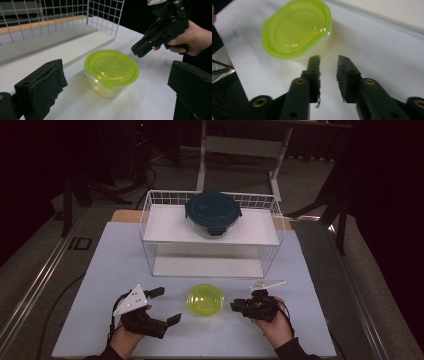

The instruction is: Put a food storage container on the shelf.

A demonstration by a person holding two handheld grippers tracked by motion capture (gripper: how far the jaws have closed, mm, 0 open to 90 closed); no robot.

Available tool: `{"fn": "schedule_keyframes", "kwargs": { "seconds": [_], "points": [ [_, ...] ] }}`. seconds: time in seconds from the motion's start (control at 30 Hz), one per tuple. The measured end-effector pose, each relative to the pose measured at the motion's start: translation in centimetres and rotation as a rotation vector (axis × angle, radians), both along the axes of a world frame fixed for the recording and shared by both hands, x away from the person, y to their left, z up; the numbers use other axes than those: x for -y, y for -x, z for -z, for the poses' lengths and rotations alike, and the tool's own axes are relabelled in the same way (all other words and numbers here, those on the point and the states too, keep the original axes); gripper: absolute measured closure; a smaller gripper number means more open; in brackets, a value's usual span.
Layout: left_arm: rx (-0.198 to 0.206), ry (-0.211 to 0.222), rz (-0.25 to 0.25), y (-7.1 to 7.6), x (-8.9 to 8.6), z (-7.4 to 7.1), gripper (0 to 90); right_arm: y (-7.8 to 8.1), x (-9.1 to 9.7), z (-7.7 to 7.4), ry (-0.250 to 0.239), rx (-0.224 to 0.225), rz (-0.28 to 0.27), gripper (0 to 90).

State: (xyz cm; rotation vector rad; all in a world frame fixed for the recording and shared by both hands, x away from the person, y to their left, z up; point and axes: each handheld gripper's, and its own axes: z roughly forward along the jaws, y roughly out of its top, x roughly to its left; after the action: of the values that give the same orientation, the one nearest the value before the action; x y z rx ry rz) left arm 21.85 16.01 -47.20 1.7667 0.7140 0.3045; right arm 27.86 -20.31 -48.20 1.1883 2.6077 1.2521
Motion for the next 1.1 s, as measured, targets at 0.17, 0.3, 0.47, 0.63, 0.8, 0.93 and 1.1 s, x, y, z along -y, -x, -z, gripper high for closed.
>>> {"fn": "schedule_keyframes", "kwargs": {
  "seconds": [0.17, 0.3, 0.47, 0.63, 0.8, 0.93, 1.1],
  "points": [
    [-0.017, -0.013, 0.029, -0.7, 0.3, -0.8, 0.4, 1.5, 0.7, -1.8, -0.039, 0.074, 0.023, 47.1],
    [-0.061, 0.004, 0.069, -1.3, 0.6, -1.1, 0.4, 2.2, 0.9, -3.0, -0.082, 0.125, 0.047, 33.3],
    [-0.104, -0.005, 0.096, -1.9, 1.0, -1.6, 0.4, 2.5, 0.9, -3.7, -0.137, 0.147, 0.046, 18.6],
    [-0.151, 0.022, 0.092, -2.8, 0.9, -1.8, 0.4, 2.3, 0.5, -3.7, -0.155, 0.151, 0.033, 14.8],
    [-0.211, 0.016, 0.084, -4.0, 1.1, -1.5, 0.4, 1.6, 0.1, -3.6, -0.185, 0.142, 0.033, 14.3],
    [-0.291, 0.053, 0.059, -5.2, 1.3, -0.8, 2.7, 0.8, -0.5, -3.1, -0.171, 0.099, 0.038, 14.1],
    [-0.435, 0.057, 0.033, -6.1, 1.8, 0.3, 11.6, -0.2, -1.4, -2.0, -0.169, -0.02, 0.085, 13.9]
  ]
}}
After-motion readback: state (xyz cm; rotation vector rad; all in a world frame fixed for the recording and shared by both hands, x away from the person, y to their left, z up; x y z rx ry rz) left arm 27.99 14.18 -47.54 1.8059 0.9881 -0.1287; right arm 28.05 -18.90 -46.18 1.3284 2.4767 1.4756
